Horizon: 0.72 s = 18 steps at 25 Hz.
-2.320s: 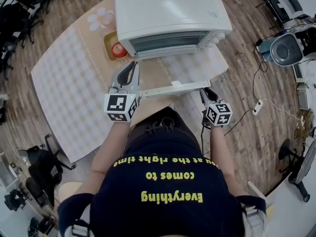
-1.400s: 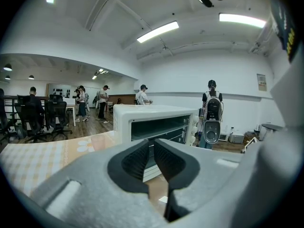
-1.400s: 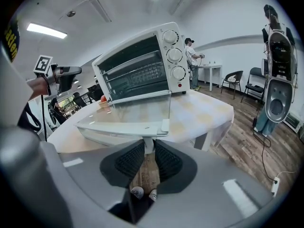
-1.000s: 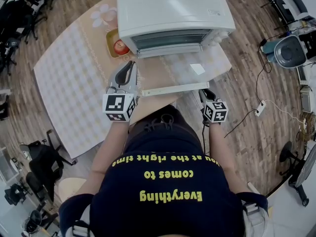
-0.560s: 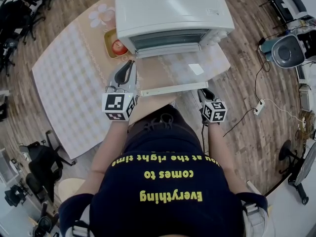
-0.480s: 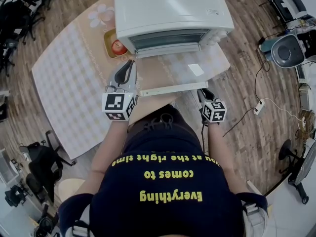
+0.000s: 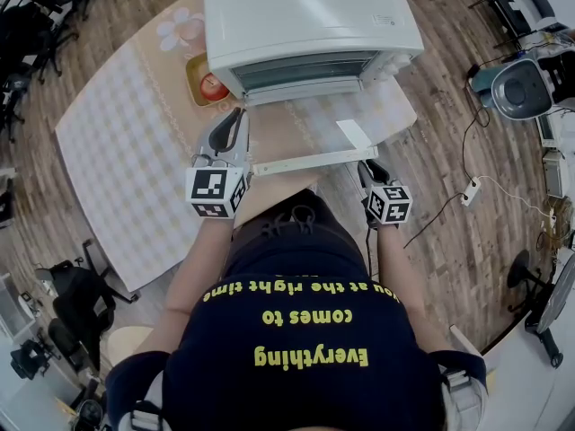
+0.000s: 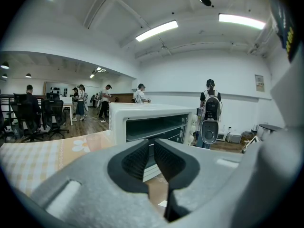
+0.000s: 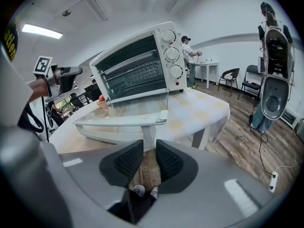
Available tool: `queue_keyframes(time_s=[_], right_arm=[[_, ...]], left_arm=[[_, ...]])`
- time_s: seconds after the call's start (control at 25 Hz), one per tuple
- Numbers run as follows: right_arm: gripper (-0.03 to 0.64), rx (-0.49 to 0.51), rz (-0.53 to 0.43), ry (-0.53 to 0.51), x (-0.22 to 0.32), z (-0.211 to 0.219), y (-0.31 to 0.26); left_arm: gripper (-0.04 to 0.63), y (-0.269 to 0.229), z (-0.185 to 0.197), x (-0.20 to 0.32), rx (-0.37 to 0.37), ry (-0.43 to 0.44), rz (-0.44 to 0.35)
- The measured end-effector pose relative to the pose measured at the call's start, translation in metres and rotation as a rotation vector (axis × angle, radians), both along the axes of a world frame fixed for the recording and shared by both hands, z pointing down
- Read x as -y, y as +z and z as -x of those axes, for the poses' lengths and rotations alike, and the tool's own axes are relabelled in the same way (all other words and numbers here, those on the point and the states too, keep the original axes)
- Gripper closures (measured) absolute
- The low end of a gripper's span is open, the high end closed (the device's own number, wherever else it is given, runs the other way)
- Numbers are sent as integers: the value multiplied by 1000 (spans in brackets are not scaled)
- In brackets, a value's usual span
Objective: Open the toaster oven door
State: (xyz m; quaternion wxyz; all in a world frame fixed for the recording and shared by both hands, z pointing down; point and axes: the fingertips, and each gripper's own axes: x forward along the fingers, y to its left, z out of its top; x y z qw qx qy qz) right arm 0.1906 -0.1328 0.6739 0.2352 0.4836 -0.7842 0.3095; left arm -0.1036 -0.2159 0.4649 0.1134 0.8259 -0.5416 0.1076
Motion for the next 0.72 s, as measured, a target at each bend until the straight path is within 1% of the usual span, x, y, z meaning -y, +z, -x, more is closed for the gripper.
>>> queue_keyframes(time_s=[0.24, 0.48, 0.72], right_arm=[[514, 28, -15, 6, 3, 1, -7], [511, 14, 5, 1, -2, -1, -5], [511, -21, 25, 21, -7, -14, -3]], left_arm=[[561, 4, -1, -1, 3, 2, 8], [561, 3, 1, -1, 0, -1, 5], [561, 3, 0, 0, -4, -1, 3]])
